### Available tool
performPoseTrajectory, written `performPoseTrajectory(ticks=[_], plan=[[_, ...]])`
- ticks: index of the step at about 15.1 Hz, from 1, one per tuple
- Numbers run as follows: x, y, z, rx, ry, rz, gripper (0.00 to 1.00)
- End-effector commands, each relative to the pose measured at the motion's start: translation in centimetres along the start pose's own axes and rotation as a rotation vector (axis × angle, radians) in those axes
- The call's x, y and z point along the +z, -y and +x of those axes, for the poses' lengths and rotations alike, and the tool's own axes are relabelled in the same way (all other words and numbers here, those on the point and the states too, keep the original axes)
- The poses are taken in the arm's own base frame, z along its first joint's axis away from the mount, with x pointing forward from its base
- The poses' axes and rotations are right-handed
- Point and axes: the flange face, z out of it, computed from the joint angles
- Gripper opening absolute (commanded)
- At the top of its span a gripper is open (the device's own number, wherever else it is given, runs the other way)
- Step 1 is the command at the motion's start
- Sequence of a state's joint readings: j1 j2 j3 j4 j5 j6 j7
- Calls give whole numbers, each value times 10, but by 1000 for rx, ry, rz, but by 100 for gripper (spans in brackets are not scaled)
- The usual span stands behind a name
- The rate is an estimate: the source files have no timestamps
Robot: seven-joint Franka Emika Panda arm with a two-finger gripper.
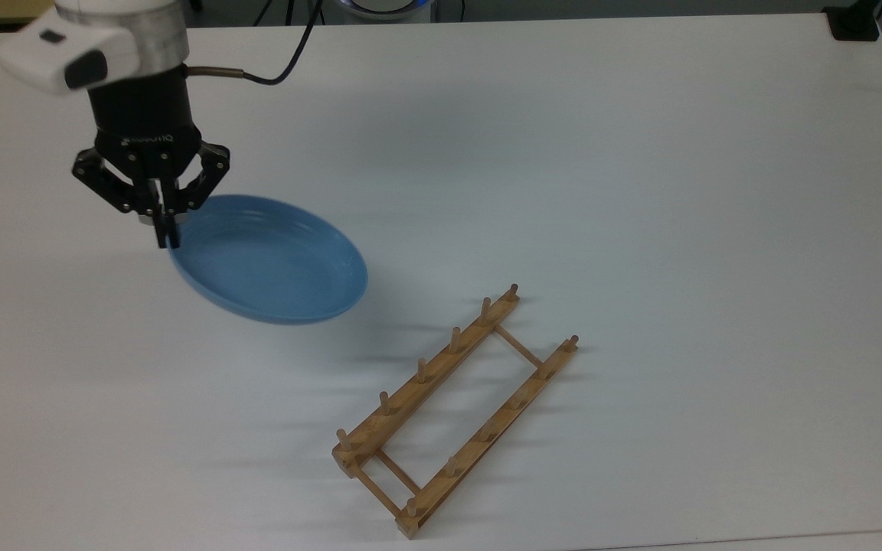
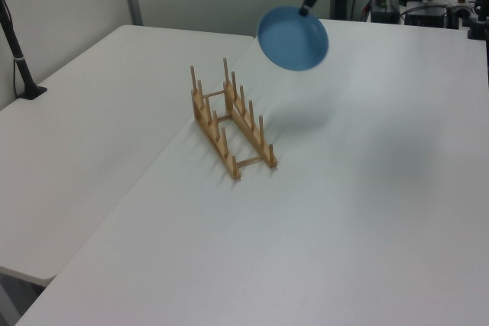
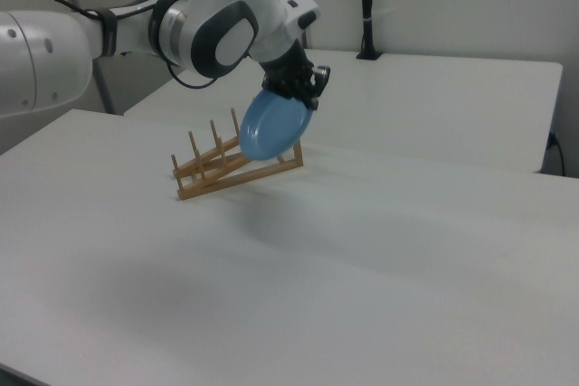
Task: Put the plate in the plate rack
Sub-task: 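Carry the upright plate over the wooden rack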
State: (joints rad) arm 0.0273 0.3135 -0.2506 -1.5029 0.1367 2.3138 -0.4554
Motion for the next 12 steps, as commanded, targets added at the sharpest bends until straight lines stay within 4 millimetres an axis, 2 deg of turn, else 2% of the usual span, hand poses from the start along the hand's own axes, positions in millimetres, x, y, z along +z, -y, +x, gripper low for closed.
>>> performPoseTrajectory(ticks=[1,5,9,12], plan=[[-20,28,23,10,-175,-65,0],[-30,73,46,-23,-272,-158,0],[-20,117,56,-81,-288,-312,0],[-20,148,59,-96,-333,-410,0]])
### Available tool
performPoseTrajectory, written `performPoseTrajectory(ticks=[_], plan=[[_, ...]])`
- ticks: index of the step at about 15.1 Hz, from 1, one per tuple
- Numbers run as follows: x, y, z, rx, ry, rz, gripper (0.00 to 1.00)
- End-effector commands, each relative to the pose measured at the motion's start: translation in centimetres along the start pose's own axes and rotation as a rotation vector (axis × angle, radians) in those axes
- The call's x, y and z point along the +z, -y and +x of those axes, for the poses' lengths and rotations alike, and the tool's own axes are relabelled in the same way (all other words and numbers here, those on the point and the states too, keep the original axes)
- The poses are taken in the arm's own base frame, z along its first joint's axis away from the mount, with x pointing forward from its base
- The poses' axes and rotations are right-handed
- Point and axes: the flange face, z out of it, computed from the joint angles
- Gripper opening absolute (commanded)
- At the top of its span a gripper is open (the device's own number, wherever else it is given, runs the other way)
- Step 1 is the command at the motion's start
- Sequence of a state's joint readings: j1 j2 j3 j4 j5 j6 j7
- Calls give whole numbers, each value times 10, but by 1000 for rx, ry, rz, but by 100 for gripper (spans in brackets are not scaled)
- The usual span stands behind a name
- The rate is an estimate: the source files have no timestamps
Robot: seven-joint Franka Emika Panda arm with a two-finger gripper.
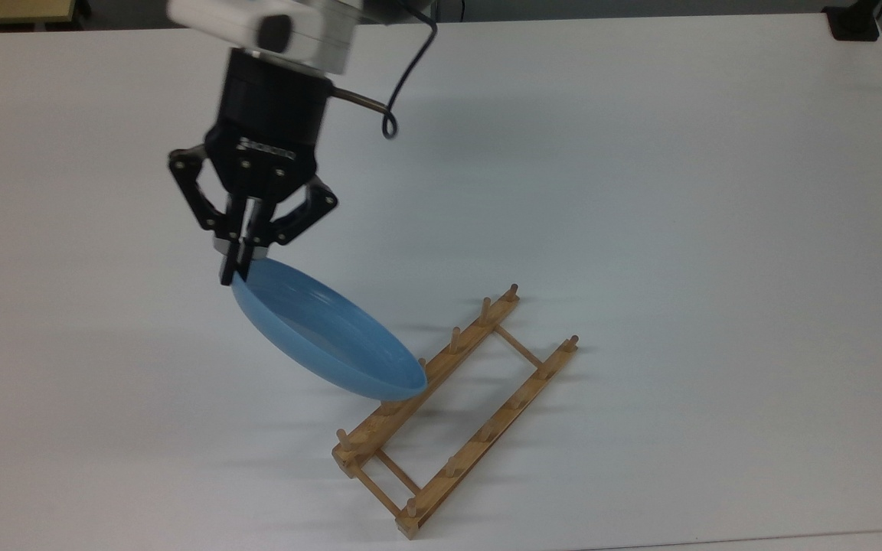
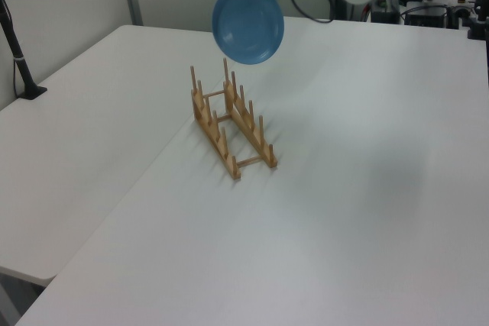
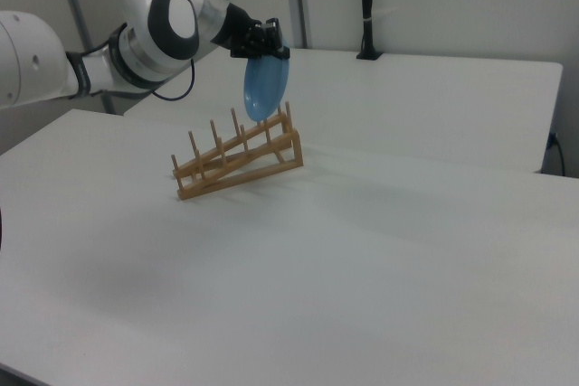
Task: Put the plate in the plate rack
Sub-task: 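Carry the upright plate over the wooden rack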
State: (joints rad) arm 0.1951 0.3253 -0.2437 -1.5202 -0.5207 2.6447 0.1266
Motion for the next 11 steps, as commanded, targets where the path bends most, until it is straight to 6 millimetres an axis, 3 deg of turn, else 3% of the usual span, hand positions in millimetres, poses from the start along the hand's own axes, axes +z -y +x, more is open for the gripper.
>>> performPoseTrajectory(ticks=[1,5,8,11], plan=[[-11,33,5,-17,-70,-97,0],[-13,70,8,-45,-98,-126,0],[-3,95,4,-77,-59,-134,0],[9,104,6,-84,-63,-173,0]])
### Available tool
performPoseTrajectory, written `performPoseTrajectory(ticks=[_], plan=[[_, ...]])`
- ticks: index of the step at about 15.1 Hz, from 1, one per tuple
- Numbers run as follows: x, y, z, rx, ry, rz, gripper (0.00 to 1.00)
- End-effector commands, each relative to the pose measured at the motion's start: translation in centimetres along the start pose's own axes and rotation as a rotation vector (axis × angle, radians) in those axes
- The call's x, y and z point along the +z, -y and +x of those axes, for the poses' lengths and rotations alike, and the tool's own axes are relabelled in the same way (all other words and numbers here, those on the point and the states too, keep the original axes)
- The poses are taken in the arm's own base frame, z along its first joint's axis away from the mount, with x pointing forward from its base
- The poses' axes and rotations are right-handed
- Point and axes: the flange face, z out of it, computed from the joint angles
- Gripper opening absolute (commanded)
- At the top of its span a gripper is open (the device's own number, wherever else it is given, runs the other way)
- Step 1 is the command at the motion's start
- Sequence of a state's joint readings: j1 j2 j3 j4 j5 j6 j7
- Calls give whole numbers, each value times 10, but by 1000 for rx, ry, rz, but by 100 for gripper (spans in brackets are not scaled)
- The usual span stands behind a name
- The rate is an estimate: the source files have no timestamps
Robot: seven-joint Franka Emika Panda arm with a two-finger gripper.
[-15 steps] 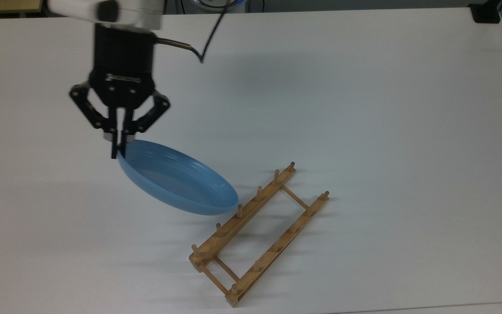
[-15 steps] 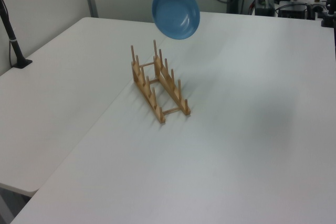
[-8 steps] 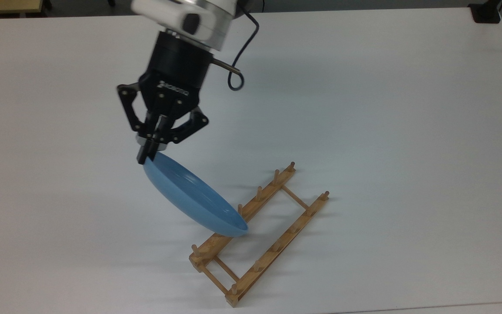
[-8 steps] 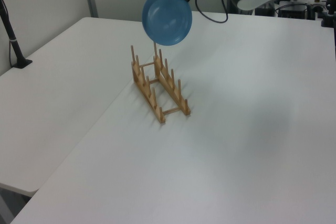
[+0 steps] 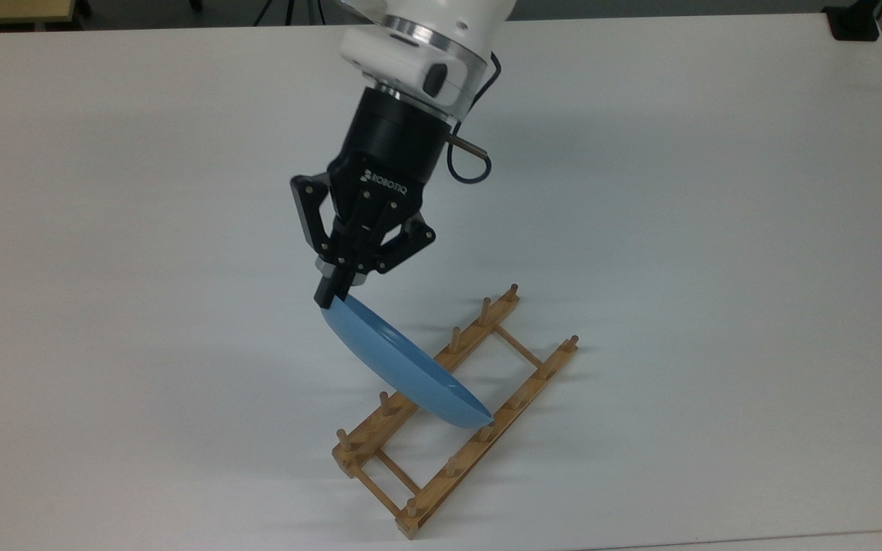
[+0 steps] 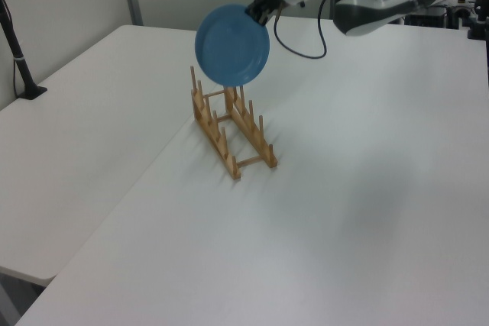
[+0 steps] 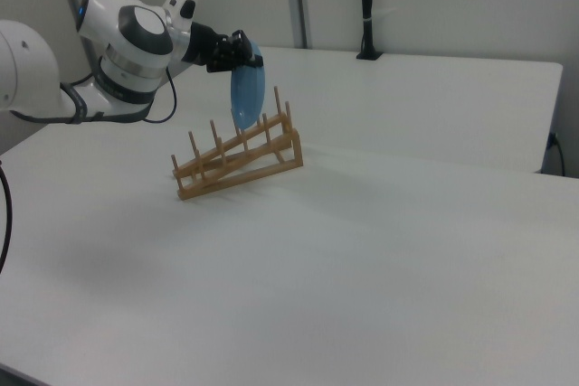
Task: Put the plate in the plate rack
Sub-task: 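Carry the upright plate over the wooden rack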
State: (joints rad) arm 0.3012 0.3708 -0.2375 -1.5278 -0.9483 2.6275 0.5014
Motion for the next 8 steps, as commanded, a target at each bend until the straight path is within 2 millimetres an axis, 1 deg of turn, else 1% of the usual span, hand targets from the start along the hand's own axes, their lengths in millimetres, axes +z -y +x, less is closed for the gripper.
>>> performPoseTrajectory(ticks=[1,3,8], plan=[[9,11,4,6,-6,-70,0],[7,20,5,4,-13,-81,0],[3,23,10,21,-21,-83,0]])
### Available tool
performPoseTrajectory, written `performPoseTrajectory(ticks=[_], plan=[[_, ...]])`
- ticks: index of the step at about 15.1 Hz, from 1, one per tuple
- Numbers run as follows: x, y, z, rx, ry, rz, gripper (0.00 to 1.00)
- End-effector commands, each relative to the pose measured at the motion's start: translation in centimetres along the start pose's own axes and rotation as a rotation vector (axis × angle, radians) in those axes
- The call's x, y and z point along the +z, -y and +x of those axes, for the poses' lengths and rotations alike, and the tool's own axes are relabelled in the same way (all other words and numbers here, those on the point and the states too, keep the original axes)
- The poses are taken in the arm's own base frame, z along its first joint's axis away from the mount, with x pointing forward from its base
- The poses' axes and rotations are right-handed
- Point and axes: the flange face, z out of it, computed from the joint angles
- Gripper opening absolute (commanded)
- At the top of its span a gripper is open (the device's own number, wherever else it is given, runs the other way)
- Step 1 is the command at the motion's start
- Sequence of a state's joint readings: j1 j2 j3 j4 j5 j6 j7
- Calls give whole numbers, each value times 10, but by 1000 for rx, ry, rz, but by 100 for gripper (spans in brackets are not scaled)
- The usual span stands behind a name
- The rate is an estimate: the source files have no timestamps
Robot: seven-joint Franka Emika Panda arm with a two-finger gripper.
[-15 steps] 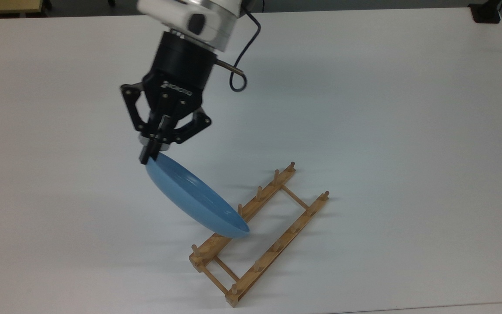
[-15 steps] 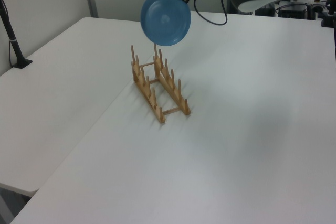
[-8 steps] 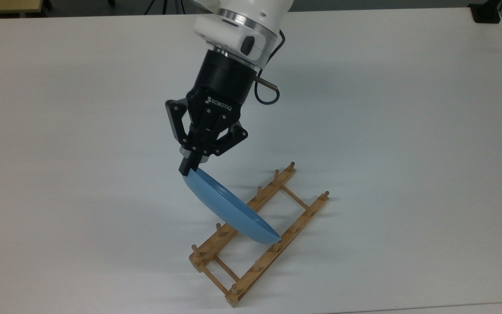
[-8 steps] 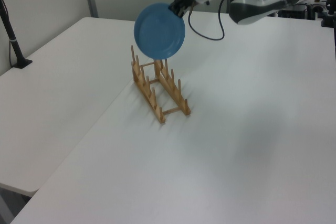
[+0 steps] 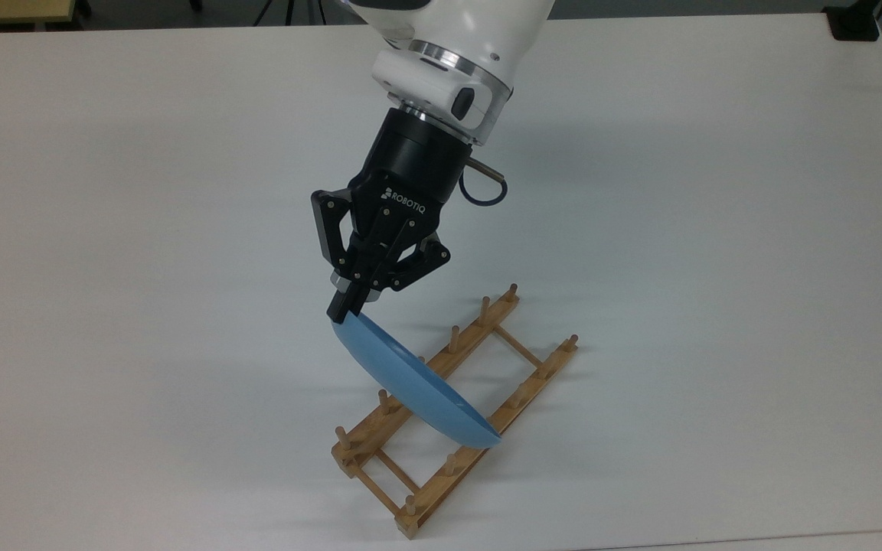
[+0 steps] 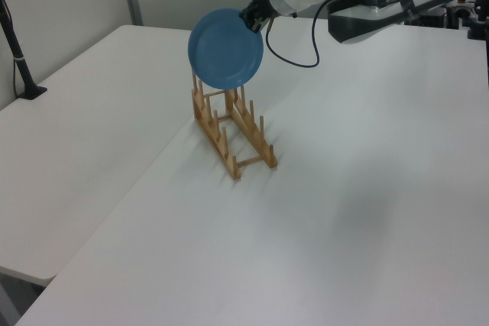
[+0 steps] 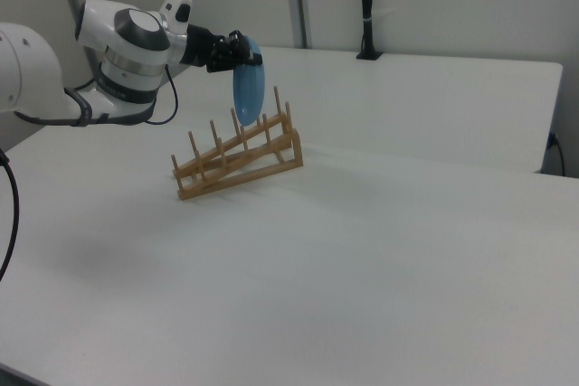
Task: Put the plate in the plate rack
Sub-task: 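Carry the upright plate over the wooden rack, then lower the plate edge-first between the rack pegs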
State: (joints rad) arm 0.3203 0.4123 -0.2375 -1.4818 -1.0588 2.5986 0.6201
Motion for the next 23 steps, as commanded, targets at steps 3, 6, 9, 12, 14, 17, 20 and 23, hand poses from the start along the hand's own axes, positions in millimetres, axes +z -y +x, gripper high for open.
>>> performPoseTrajectory(ticks=[3,6,9,12,14,17,20,23], plan=[[9,14,-4,-13,30,-48,0],[10,25,-3,-26,32,-48,0],[14,33,-7,-57,35,-60,0],[11,30,-1,-35,24,-67,0],[11,31,-1,-35,25,-67,0],[8,43,0,-40,23,-48,6],[10,49,-2,-33,27,-41,13],[12,58,-4,11,28,-34,21]])
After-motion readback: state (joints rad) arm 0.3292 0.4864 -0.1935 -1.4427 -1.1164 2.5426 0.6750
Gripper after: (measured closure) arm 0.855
